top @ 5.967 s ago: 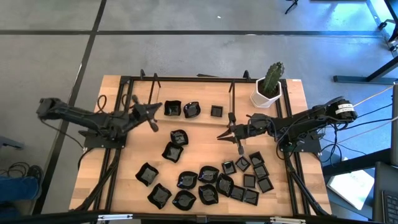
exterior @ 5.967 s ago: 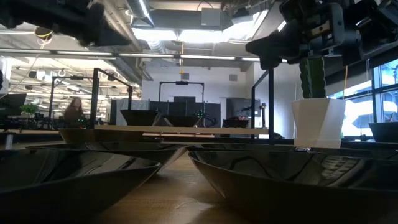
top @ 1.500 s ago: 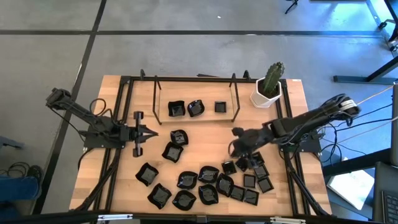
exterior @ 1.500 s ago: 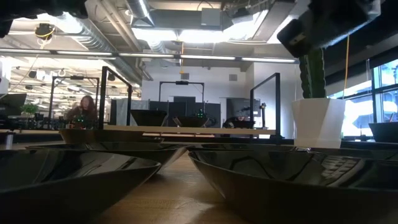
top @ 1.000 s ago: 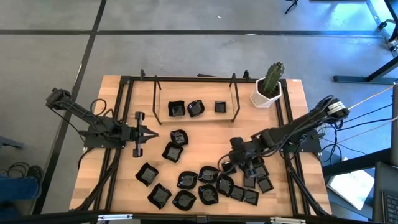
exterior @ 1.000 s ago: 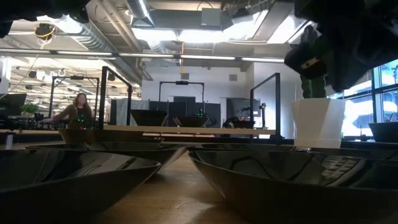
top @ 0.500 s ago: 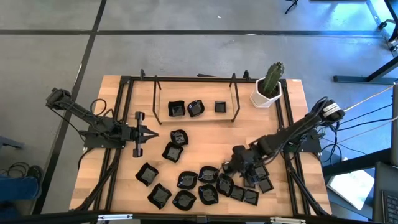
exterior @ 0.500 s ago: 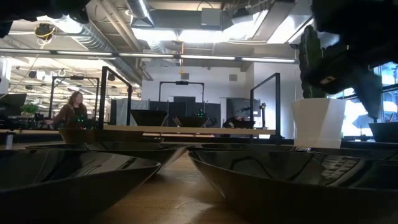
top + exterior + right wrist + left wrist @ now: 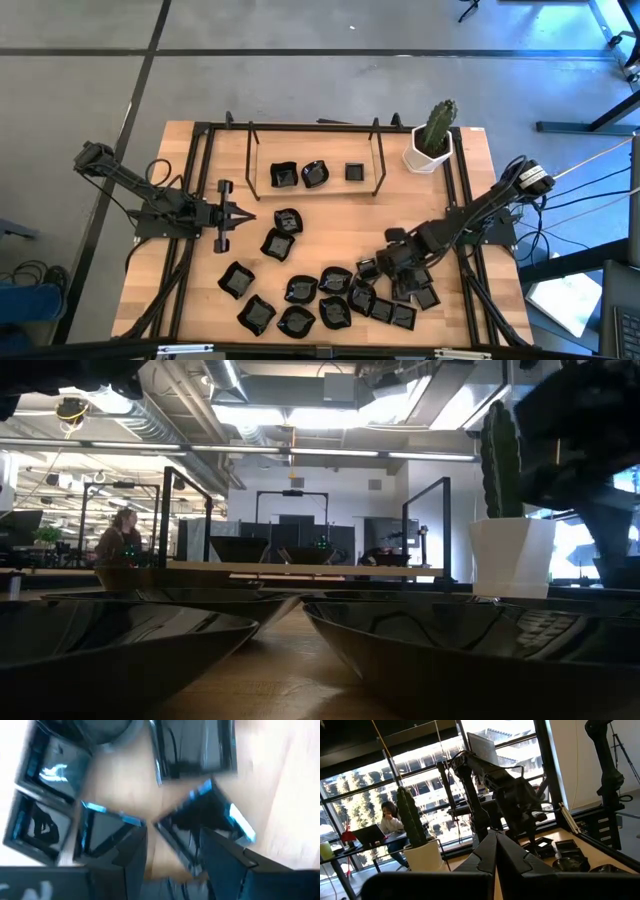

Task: Pick & Place Mini shaped plates
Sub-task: Stack the square plate on the top of the square plate on the shelf

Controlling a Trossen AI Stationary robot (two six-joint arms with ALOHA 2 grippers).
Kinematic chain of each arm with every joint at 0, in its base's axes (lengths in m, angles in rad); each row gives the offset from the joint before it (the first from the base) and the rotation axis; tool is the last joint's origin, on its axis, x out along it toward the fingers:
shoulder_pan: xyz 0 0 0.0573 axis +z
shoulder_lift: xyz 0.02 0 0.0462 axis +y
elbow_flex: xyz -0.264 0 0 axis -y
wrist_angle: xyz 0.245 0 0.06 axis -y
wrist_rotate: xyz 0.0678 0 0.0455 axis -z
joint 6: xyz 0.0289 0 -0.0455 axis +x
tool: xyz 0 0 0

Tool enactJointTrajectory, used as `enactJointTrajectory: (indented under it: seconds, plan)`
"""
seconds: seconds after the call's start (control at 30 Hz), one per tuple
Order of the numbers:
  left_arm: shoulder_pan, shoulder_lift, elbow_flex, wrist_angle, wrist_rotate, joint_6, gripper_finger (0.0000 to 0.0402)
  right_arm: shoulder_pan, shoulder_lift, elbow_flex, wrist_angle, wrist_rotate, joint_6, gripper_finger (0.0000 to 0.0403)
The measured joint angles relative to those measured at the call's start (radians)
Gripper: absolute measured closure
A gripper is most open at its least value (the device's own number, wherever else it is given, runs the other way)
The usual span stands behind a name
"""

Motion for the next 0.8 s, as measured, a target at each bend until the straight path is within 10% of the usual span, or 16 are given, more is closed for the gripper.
enactJointTrajectory:
  seconds: [0.4, 0.8]
  plan:
    - [0.000, 0.000, 0.000, 0.000, 0.000, 0.000, 0.0399, -0.029, 0.008, 0.000, 0.203, 0.187, -0.180, 0.0221]
    - [0.000, 0.000, 0.000, -0.003, 0.000, 0.000, 0.0399, -0.121, 0.136, 0.000, 0.235, 0.068, -0.268, 0.0246]
